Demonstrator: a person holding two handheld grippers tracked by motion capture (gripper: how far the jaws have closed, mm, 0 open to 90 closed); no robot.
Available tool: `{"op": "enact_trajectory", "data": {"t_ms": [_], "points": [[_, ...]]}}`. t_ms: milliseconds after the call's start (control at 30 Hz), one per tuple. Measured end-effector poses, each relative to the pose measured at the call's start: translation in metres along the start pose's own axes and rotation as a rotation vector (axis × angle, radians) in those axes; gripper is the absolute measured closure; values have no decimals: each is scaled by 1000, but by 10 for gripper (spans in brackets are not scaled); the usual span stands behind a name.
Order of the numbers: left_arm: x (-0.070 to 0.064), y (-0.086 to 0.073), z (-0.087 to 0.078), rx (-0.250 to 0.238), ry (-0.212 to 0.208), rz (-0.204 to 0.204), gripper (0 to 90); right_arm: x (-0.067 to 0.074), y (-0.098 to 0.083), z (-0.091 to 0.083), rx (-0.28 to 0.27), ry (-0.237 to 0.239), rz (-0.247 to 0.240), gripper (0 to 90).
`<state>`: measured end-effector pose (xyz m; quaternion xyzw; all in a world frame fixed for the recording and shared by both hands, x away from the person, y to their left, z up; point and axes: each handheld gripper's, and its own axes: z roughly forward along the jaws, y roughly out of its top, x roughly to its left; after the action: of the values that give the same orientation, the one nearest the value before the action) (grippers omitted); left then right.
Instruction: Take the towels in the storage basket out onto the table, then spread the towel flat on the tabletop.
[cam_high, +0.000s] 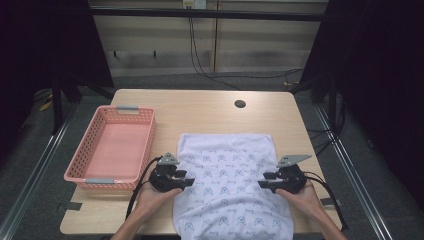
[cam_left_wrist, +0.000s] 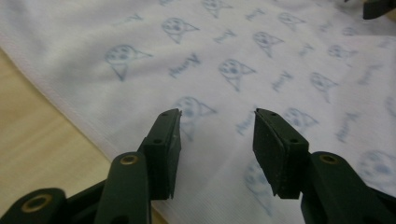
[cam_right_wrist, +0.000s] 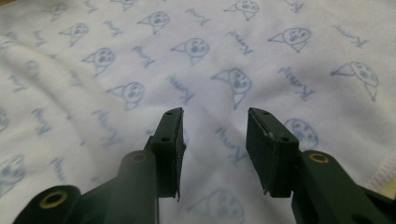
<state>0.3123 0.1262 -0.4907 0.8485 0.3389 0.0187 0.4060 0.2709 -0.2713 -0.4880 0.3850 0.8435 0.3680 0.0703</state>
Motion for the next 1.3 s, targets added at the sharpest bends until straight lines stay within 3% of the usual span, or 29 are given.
{"op": "enact_trajectory", "data": {"t_ms": [100,200,267,333,367,400,433,467,500,533,567,633,900,1033,1133,1233,1300], "points": [[6,7,2,-30,11,-8,499,-7,3,11,5,-30,5,612],[11,11,8,-25,25,-7,494,-7,3,13,13,-56,-15,674],[12,10,11,-13,28,-16,488,-4,0,10,18,-82,-25,763],[10,6,13,18,17,4,490,-1,-8,4,15,-85,-9,827],[10,6,13,18,17,4,511,-1,-10,3,10,-82,-13,846],[4,3,13,29,35,57,545,0,-14,-1,14,-79,-2,851],[2,3,12,44,26,62,604,1,-17,-4,15,-71,12,858],[2,3,12,44,26,62,730,1,-17,-4,15,-71,12,858],[-4,-2,10,52,44,97,781,4,-23,-9,13,-65,19,866],[-4,-2,10,52,44,97,821,6,-26,-11,11,-57,23,867],[-7,-5,8,57,12,100,862,9,-28,-14,18,-61,16,868],[-11,-10,5,57,-3,97,878,15,-33,-18,26,-33,2,872],[-26,-25,-6,68,-61,83,879,35,-48,-32,72,11,-7,874],[-44,-40,-17,95,-108,93,878,48,-59,-41,92,64,-17,875],[-53,-47,-23,107,-131,95,873,57,-62,-45,111,63,-45,864],[-57,-49,-27,114,-143,122,822,54,-59,-46,73,54,-36,751],[-55,-45,-29,78,-125,96,748,48,-55,-49,23,21,-10,680]]}}
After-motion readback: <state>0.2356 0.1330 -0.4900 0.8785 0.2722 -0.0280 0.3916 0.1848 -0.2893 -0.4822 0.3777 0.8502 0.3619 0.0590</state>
